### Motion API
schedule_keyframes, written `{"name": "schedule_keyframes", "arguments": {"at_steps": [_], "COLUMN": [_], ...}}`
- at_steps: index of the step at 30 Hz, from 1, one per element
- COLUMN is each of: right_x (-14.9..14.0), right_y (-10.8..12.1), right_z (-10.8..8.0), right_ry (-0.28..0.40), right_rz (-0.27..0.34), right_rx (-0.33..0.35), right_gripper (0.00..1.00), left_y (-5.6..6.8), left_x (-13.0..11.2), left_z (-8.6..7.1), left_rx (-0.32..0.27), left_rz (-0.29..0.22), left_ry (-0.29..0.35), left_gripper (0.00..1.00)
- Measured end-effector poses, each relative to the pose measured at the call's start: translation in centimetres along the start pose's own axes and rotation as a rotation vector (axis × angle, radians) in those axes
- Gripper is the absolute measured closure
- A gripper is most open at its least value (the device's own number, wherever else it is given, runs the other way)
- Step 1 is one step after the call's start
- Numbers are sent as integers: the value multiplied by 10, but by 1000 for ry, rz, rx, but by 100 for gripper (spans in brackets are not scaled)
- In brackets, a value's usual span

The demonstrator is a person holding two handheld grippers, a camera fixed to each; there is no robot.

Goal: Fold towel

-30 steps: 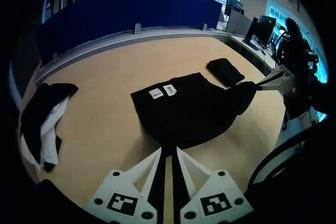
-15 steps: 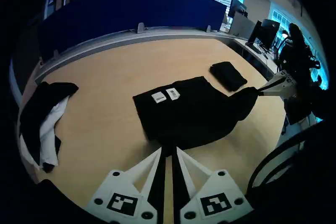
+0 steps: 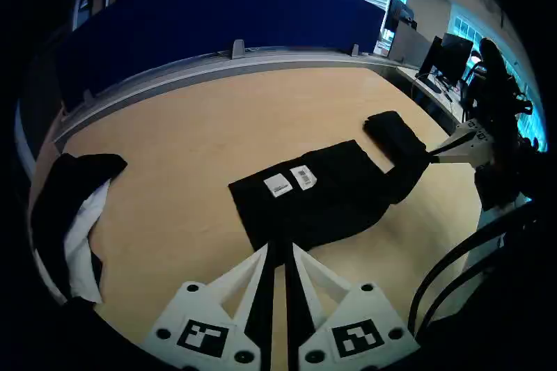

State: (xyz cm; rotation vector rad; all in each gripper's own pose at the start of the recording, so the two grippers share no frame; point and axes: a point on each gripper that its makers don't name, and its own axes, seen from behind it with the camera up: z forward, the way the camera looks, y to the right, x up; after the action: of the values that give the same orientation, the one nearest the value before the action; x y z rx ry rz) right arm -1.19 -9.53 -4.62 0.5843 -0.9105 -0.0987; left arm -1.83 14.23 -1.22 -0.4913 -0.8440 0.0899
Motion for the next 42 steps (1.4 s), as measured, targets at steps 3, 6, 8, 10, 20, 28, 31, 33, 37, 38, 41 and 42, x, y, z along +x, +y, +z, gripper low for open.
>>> {"name": "schedule_keyframes", "arguments": {"at_steps": [3, 6, 8, 10, 20, 28, 31, 33, 37, 38, 41, 42], "right_x": [4, 8, 10, 10, 6, 5, 5, 6, 6, 6, 7, 7], "right_y": [9, 17, 22, 26, 41, 48, 50, 50, 54, 54, 57, 57], "right_z": [9, 18, 25, 30, 56, 74, 79, 82, 87, 88, 93, 94], "right_ry": [-6, -11, -17, -24, -71, -104, -109, -110, -112, -113, -117, -117], "right_rz": [11, 22, 32, 39, 49, 67, 77, 83, 94, 96, 103, 105], "right_rx": [-8, -15, -18, -19, -31, -33, -30, -29, -33, -33, -40, -42], "right_gripper": [98, 98, 98, 98, 98, 98, 98, 98, 98, 98, 98, 98], "left_y": [-6, -11, -14, -16, -25, -34, -36, -36, -40, -41, -44, -45], "left_x": [6, 10, 11, 11, 6, 4, 3, 2, 0, -1, -1, -1], "left_z": [12, 24, 32, 40, 69, 90, 96, 99, 105, 106, 110, 111], "left_rx": [1, 5, 7, 9, 8, 13, 16, 18, 29, 31, 40, 42], "left_rz": [-9, -14, -13, -6, 18, 23, 18, 16, 19, 21, 27, 28], "left_ry": [-2, -7, -12, -20, -67, -100, -105, -107, -116, -118, -122, -123], "left_gripper": [91, 91, 90, 90, 91, 91, 91, 91, 90, 90, 89, 88]}}
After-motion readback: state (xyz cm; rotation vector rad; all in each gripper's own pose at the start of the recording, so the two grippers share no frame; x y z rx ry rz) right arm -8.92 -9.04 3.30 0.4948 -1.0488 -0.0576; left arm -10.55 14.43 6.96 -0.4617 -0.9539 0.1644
